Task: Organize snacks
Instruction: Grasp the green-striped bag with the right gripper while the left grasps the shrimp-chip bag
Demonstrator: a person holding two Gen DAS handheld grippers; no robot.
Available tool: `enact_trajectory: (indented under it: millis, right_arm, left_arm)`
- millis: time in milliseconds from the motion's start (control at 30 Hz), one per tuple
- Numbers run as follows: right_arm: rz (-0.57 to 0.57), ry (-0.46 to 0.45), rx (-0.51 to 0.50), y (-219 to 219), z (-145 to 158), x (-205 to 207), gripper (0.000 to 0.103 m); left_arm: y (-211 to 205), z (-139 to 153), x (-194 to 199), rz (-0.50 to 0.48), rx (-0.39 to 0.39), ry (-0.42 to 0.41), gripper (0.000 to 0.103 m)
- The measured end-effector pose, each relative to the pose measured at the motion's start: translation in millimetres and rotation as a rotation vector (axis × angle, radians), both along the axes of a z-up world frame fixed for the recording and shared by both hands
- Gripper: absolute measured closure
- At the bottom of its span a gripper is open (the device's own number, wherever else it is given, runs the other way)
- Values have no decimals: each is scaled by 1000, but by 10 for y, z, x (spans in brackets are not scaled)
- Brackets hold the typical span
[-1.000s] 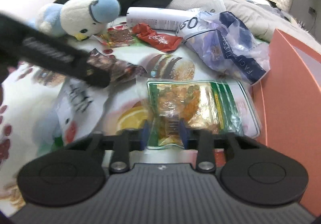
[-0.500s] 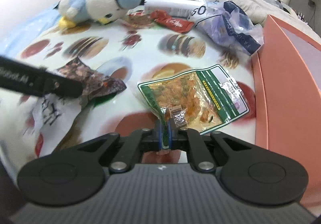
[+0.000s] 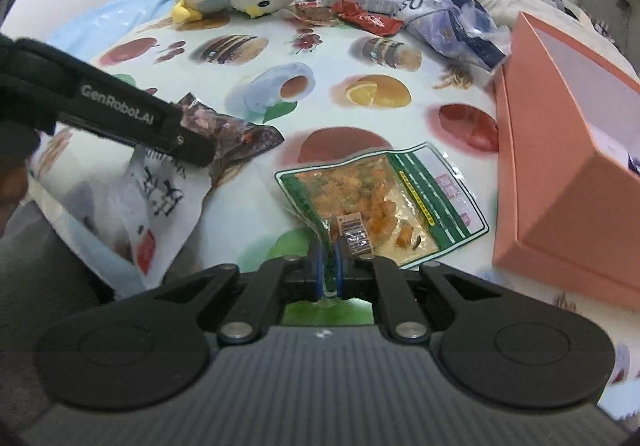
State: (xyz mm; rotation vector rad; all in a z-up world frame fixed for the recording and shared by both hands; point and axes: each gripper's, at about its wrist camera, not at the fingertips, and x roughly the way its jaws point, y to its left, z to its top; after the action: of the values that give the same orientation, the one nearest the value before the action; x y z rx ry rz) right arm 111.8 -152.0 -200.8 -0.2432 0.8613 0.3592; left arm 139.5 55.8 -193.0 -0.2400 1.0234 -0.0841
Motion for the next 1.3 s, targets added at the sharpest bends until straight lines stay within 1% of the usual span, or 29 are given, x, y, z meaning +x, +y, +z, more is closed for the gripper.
enact_trajectory:
  millis: [33, 100, 133, 167, 200, 233, 300, 333, 367, 400, 433, 500, 600, 733, 833, 867, 900, 967, 1033, 1133, 1200, 1233, 1267, 1300]
  right_arm:
    - [-6, -1, 5, -6, 0, -19, 93]
    - [-21, 5, 28, -26, -5, -31, 90]
    - [-25, 8, 42, -39, -4, -25, 89]
    - [-23, 2, 52, -47, 8, -25, 86]
    - [-21, -7, 59, -57, 23, -22, 78]
    - [-18, -12, 69, -63, 38, -14, 72]
    - [-26, -28, 92, -84, 73, 4, 46]
    - [-35, -43, 110, -102, 94, 17, 40]
    - [-42, -56, 122, -115, 109, 28, 28]
    - [-49, -70, 131, -127, 119, 45, 19]
    - [-54, -87, 138, -141, 126, 64, 16]
    - [-52, -110, 140, -157, 103, 126, 15]
    - [-42, -71, 113, -162, -22, 279, 15]
    - [-48, -24, 85, -169, -211, 432, 15]
    - [-37, -2, 130, -206, -278, 473, 13]
    - [-37, 7, 139, -216, -292, 488, 13]
    - [-36, 14, 145, -220, -304, 495, 13]
    - [-25, 18, 133, -198, -323, 502, 13]
    - [-11, 18, 102, -139, -328, 500, 14]
    - [6, 20, 80, -70, -320, 500, 21]
    - [19, 23, 75, -53, -291, 498, 34]
    - [21, 26, 78, -50, -277, 494, 38]
    - [27, 25, 76, -42, -267, 484, 46]
    - [32, 21, 71, -33, -254, 470, 50]
  left_arm:
    - [-11, -2, -2, -4, 10, -1, 33]
    - [-30, 4, 5, -11, 23, -3, 26]
    - [-31, 15, 11, -17, 24, -9, 24]
    - [-29, 30, 14, -18, 26, -15, 23]
    - [-19, 45, 23, -19, 25, -17, 22]
    - [-7, 64, 28, -20, 22, -19, 22]
    - [37, 83, 35, -8, 7, -22, 22]
    - [57, 87, 46, -4, 2, -19, 22]
    - [73, 90, 55, -2, -3, -19, 22]
    - [84, 92, 57, -1, -7, -20, 22]
    - [89, 89, 63, -3, -11, -20, 22]
    - [83, 66, 82, -12, -10, -13, 22]
    - [48, 22, 103, -30, 8, -12, 22]
    - [12, -88, 145, -44, 28, 16, 24]
    - [0, -168, 163, -47, 23, 28, 29]
    - [-21, -176, 167, -50, 36, 23, 30]
    - [-40, -179, 176, -56, 45, 19, 33]
    - [-75, -179, 193, -59, 51, 16, 39]
    - [-94, -175, 213, -56, 45, 17, 41]
    - [-104, -144, 220, -41, 34, 14, 44]
    - [-104, -113, 209, -32, 30, 12, 45]
    - [-105, -91, 202, -27, 32, 10, 45]
    - [-108, -62, 192, -23, 36, 8, 45]
    - [-109, -30, 179, -18, 39, 6, 45]
